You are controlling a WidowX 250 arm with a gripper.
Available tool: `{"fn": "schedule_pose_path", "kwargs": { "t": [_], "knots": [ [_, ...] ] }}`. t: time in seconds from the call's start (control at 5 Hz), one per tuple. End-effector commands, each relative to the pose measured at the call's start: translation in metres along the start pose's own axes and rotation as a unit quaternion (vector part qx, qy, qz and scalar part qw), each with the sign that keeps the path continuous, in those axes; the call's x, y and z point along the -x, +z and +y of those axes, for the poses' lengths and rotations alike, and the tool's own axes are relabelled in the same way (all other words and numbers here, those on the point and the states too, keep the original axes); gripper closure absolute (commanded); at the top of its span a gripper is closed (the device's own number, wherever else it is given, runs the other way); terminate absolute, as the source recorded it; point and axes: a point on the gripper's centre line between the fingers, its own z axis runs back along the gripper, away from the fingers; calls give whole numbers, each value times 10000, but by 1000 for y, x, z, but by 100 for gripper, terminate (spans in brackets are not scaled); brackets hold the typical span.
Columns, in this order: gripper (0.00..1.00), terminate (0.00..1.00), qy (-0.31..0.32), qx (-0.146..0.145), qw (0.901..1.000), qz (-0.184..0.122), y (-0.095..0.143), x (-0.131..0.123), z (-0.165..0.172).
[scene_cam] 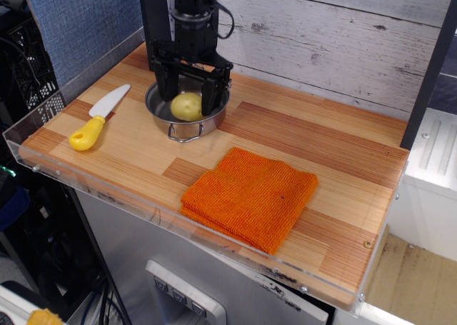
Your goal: Put the potato under the pot.
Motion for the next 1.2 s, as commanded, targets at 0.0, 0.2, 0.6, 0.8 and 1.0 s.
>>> {"fn": "schedule_pose_path", "kwargs": {
  "t": [0.0, 0.2, 0.6, 0.8, 1.0],
  "knots": [
    [0, 0, 17, -66, 9999, -125, 4, -6, 5],
    [100, 0, 27, -37, 10000, -80, 0, -7, 4],
    [100, 0, 137, 147, 9985, -500, 34, 4, 7],
    [100, 0, 289, 191, 9901, -1359, 82, 25, 6],
    [100, 0, 255, 294, 9823, -1835, 130, 56, -3]
  ]
}}
